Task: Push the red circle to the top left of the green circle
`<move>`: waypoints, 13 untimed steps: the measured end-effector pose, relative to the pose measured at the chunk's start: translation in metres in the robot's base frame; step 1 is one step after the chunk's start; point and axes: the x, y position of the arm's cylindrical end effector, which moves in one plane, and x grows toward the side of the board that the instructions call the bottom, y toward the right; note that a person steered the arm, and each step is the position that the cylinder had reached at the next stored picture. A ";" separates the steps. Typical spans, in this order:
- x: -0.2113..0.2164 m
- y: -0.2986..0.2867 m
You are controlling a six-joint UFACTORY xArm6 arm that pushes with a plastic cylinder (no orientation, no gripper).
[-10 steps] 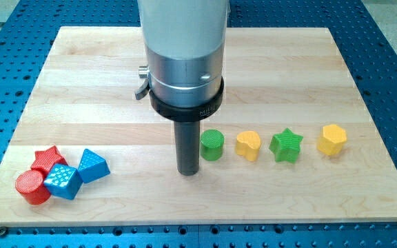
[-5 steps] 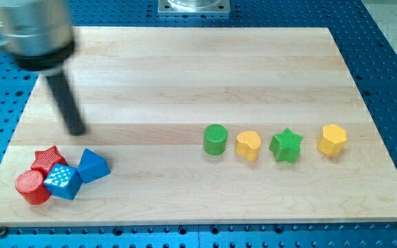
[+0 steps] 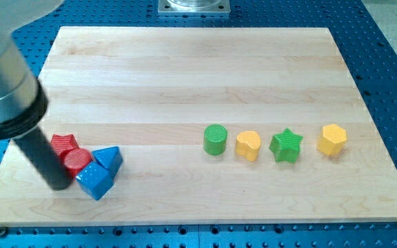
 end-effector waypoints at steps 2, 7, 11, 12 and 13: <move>-0.036 0.096; -0.080 0.096; -0.143 0.152; -0.145 0.142; -0.157 0.229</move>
